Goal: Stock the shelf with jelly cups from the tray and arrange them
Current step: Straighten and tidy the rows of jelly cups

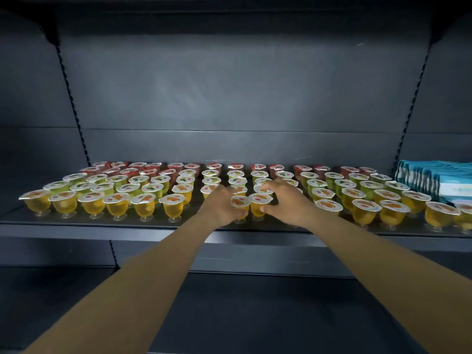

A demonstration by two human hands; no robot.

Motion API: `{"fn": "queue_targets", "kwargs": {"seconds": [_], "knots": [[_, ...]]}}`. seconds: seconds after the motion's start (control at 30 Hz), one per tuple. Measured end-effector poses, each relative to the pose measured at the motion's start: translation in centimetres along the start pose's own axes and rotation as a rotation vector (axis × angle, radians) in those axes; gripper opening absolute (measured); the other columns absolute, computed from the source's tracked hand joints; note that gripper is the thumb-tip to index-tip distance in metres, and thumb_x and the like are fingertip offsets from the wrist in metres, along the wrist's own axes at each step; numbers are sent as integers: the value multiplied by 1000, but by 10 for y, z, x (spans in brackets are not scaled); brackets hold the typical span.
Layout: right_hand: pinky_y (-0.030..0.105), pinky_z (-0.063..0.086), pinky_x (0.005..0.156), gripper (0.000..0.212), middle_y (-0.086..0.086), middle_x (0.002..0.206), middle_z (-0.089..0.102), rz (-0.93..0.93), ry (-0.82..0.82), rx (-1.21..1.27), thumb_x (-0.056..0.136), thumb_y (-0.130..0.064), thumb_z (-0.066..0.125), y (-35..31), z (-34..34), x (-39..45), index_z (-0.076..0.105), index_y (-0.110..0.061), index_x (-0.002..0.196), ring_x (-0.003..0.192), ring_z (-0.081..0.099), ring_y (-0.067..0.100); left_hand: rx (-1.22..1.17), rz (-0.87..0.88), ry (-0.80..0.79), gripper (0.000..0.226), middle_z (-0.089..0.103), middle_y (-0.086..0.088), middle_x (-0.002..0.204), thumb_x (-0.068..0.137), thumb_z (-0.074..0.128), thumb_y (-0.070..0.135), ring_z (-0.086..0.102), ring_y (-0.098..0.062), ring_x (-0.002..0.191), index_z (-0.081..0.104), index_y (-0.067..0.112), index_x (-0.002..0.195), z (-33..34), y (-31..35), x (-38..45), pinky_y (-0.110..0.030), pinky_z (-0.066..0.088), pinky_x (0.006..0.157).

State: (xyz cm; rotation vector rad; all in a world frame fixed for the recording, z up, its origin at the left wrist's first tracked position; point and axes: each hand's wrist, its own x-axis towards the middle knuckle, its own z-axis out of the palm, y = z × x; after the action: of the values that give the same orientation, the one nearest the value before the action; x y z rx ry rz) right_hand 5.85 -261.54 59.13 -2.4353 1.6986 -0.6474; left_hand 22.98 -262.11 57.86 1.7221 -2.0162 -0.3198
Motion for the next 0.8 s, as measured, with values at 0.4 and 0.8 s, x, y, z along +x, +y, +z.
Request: {"fn": "queue_targets", "kwargs": {"seconds": [0.4,0.8], "knots": [[26,46,88,30,0,128,55,21,-41,-25,88,-19,64,15,30,35,60,-19,118,109,54,16,84,108,-4,27,61,-4,99,81,66,31,55,-16,84,68,11,99,17,-25,38,-27,46,70],[20,36,80,28,0,123,56,28,7,47,87,-21,67,-25,56,46,62,-18,115,108,53,16,309,66,-116,34,60,-7,109,84,64,33,54,-19,94,60,9,109,-29,-68,34,-26,39,69]]}}
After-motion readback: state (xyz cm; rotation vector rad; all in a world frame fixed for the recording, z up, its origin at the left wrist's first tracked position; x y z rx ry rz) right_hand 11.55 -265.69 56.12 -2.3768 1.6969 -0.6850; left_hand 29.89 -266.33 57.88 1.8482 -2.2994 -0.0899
